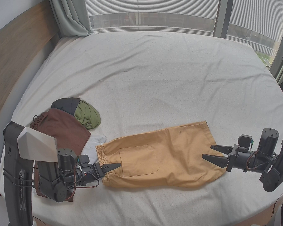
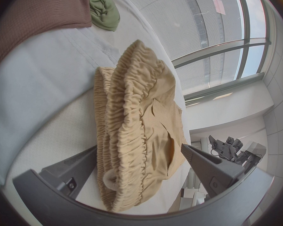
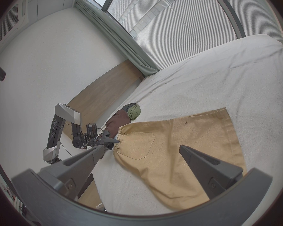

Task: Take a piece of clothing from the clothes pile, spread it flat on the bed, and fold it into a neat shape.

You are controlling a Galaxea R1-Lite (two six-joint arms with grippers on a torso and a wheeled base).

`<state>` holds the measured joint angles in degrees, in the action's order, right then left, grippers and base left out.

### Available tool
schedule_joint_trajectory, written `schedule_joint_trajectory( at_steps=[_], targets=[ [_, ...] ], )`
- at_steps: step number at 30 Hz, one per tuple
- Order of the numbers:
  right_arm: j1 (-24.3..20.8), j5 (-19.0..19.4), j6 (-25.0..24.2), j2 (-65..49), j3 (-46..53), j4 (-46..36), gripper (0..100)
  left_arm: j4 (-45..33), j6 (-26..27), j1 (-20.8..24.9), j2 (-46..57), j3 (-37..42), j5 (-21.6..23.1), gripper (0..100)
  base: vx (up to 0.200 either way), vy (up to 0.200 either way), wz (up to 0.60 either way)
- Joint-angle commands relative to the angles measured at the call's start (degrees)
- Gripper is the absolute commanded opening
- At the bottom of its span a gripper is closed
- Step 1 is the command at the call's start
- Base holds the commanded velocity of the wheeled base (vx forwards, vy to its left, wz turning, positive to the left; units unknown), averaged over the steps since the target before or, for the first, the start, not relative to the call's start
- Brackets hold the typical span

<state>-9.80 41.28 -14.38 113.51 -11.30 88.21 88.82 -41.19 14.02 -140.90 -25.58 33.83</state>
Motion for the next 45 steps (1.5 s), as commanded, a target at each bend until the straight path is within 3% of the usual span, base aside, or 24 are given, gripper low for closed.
schedule_joint_trajectory(
  at_steps=[1, 11, 21, 22, 45],
  targets=[
    [-0.1, 0.0, 0.0, 0.2, 0.0, 0.0, 100, 0.2, -0.2, 0.6, 0.4, -0.4, -0.1, 100, 0.0, 0.0, 0.0],
    [-0.6, 0.0, 0.0, 0.3, 0.1, 0.0, 100, 0.2, -0.2, 1.4, 0.4, -0.1, -0.2, 100, 0.0, 0.0, 0.0],
    [-1.0, -0.1, 0.0, 0.3, 0.1, 0.0, 100, 0.2, -0.1, 2.8, 0.4, 0.0, -4.3, 100, 0.0, 0.0, 0.0],
    [-1.2, -0.1, 0.0, 0.3, 0.1, 0.0, 100, 0.2, -0.1, 2.9, 0.3, 0.0, -4.6, 0, 0.0, 0.0, 0.0],
    [-1.2, -0.7, 0.0, 0.4, 0.3, 0.0, 100, 0.2, 0.2, 2.2, 2.6, 0.6, -5.0, 0, 0.0, 0.0, 0.0]
  ],
)
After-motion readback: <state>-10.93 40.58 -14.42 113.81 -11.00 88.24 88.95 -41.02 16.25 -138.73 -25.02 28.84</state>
